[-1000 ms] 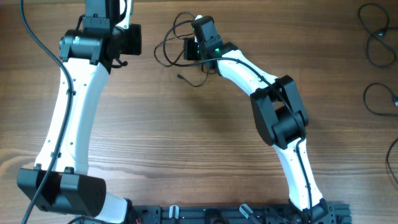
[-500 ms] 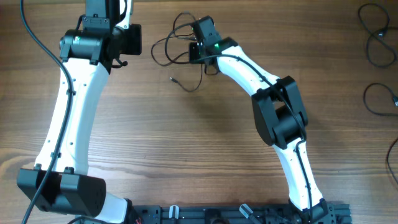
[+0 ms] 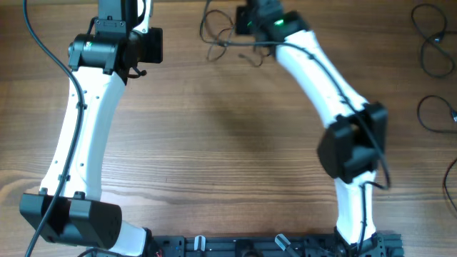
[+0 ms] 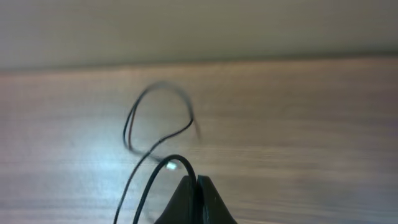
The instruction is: Untangle cables
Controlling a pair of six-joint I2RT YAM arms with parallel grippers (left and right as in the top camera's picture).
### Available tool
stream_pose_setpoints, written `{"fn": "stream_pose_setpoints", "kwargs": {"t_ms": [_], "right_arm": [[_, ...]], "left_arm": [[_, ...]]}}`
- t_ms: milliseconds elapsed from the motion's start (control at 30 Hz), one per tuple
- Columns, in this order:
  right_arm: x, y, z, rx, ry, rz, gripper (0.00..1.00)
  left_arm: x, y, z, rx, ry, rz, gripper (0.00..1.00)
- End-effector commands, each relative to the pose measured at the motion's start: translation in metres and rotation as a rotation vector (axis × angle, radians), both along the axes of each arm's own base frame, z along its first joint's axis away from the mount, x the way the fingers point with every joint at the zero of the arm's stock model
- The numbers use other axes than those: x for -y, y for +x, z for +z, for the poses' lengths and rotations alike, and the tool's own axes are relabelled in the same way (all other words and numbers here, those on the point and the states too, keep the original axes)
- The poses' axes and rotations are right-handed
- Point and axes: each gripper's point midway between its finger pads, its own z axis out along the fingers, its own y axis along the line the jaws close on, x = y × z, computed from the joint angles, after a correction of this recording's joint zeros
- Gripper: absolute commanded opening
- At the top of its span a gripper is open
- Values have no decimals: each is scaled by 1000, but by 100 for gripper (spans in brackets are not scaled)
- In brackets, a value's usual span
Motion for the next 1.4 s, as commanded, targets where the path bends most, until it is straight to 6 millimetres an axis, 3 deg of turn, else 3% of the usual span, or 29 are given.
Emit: {"fn": "stream_pose_setpoints", "kwargs": {"t_ms": [0,233,567,700,800,900,1000,1367], "right_arm": [[37,-6,71,106,-12,-38,5],[55,-42,141,187,-30,-12,4],[90,-126,277,442,21,-20,5],[114,-163,316,529,6,-61,5],[127,-188,334,566,-8,-76,4],[134,-203,334,551,-21,-77,4],[136,-209,319,489,-43,-70,4],[129,-196,210,84,-116,-80,5]], "left_arm": [[2,-3,8,19,-18,-4,52],[6,-1,8,23,-35,-18,53],[11,-6,4,-4,-55,-37,53],[14,-9,3,-17,-74,-44,53],[14,-11,1,-27,-73,-44,53],[14,-13,-1,-39,-72,-44,53],[15,-15,-2,-46,-71,-47,53],[25,-18,-3,-54,-69,-71,53]]}}
